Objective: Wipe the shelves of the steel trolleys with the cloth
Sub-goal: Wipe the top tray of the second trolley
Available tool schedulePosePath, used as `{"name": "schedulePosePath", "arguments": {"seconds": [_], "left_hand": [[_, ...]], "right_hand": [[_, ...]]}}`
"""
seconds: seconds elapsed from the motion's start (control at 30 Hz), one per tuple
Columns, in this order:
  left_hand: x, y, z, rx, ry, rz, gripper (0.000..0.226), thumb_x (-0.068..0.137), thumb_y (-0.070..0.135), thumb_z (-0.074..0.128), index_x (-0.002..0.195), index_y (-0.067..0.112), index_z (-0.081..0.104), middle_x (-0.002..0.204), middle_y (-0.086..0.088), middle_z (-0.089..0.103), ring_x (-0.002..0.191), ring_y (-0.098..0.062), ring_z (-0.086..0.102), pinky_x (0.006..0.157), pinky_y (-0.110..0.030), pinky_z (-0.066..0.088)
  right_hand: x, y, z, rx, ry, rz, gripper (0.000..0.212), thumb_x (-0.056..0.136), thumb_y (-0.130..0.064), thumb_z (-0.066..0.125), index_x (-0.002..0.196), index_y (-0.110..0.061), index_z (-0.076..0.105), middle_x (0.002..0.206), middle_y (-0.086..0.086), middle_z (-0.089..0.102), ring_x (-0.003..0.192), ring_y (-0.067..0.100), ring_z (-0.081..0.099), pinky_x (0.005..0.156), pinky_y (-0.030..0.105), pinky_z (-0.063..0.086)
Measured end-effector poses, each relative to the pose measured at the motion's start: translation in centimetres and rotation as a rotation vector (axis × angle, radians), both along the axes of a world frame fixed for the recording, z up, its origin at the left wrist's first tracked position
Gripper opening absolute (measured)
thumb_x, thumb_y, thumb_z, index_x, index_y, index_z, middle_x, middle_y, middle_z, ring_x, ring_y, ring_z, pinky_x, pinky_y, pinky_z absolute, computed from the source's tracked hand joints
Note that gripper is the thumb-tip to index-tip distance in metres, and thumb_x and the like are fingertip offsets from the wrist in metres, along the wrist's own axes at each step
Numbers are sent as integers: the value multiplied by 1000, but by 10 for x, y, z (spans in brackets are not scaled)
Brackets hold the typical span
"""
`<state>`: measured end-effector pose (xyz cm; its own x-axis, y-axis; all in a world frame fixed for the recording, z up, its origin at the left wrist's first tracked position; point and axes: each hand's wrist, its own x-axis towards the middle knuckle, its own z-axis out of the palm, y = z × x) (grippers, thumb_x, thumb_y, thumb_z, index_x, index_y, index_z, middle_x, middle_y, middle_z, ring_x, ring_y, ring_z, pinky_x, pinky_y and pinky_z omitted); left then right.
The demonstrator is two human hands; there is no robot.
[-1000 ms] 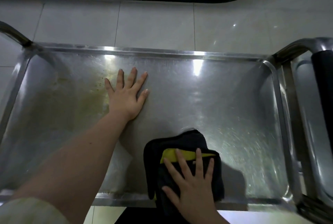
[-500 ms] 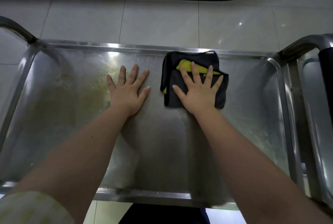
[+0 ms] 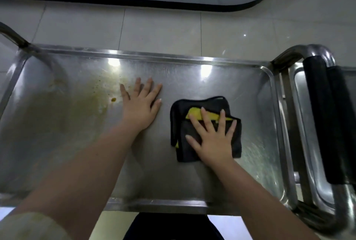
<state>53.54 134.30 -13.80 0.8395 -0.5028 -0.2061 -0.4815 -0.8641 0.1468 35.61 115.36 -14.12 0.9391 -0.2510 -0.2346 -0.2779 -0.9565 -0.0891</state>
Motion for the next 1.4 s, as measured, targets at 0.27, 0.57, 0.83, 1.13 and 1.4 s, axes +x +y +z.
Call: {"name": "schedulePosePath", "arguments": {"seconds": [0.27, 0.57, 0.83, 1.13, 1.4], "left_hand": [[-19, -35, -8, 10, 46, 68, 58, 100, 59, 13, 154, 46, -3, 164, 8, -12, 150, -25, -17, 111, -68, -11], [-21, -38, -8, 11, 53, 90, 57, 100, 58, 15, 153, 48, -3, 164, 9, -12, 150, -24, -16, 113, -65, -12], [-19, -37, -13, 19, 16, 98, 58, 99, 60, 16, 152, 49, -4, 164, 11, -12, 150, -22, -15, 114, -62, -13], [-16, -35, -19, 3, 21, 96, 57, 98, 62, 15, 151, 52, -5, 164, 11, -11, 150, -23, -15, 114, -64, -10], [-16, -34, -23, 6, 12, 95, 58, 97, 65, 11, 151, 52, -5, 165, 11, -8, 150, -24, -12, 113, -66, -11]], "right_hand": [[118, -84, 1, 14, 100, -111, 83, 75, -90, 5, 149, -54, -3, 164, -14, -9, 146, 44, -14, 113, 66, -8], [-122, -14, 1, 94, -8, 111, 73, 85, -78, 36, 151, -45, 28, 163, -5, 18, 147, 47, 9, 111, 70, 14], [61, -133, -2, -10, 16, -76, 71, 83, -81, 10, 148, -56, -2, 164, -14, -5, 148, 40, -8, 116, 61, -4], [24, -149, -1, 4, -1, -226, 72, 85, -82, 8, 150, -53, -6, 164, -12, -2, 149, 38, -5, 118, 60, 1], [-133, -50, -4, -35, -58, -159, 69, 91, -72, 33, 151, -39, 30, 163, -2, 20, 145, 51, 12, 112, 69, 14]]}}
